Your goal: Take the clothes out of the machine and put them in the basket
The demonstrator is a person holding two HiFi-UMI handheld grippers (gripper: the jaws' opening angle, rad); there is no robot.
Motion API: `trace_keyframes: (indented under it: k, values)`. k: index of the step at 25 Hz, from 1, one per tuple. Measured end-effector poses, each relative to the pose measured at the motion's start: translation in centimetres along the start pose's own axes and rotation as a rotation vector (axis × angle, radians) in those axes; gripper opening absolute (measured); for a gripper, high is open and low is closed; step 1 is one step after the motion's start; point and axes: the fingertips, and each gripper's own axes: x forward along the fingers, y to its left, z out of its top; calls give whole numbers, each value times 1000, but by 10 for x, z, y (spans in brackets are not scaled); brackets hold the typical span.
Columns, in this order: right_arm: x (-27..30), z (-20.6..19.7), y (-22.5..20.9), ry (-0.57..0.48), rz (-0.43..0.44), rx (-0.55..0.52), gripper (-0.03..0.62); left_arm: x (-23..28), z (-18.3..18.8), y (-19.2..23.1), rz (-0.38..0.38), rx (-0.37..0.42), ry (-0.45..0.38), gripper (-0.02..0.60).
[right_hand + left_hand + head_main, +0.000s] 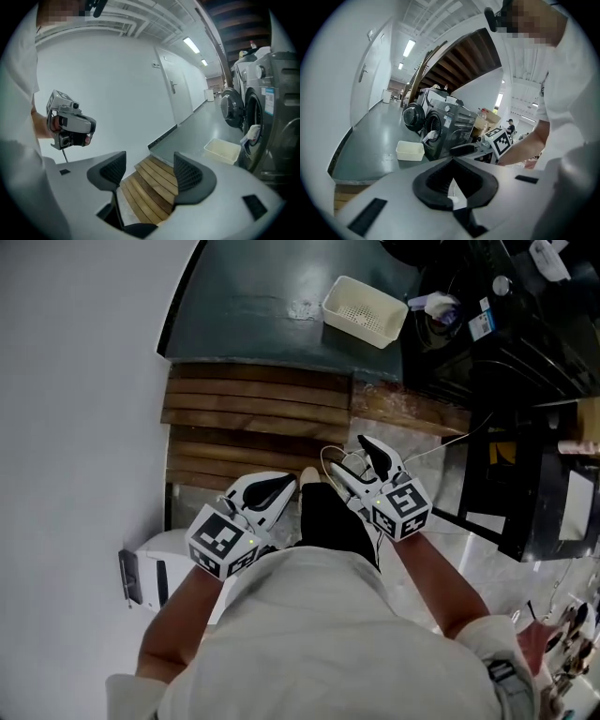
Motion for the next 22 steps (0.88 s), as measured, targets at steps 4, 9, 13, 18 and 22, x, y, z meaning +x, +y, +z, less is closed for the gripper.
trace_keyframes:
  k: [4,9,13,18,22]
  values:
    - [10,33,-32,4,-3,37,318,23,56,17,-11,40,22,-2]
    - [14,70,-59,-3,-13,50,318,37,107,29,-35,61,48,-2]
    - [19,86,-88,-9,-60,80,318,52,133,43,-65,73,64,-2]
    - [38,102,-124,-8,-129,114,318,77,162,75,-114,89,66,-2]
    - [60,114,-154,1,-205,138,318,96,182,111,-180,98,69,-2]
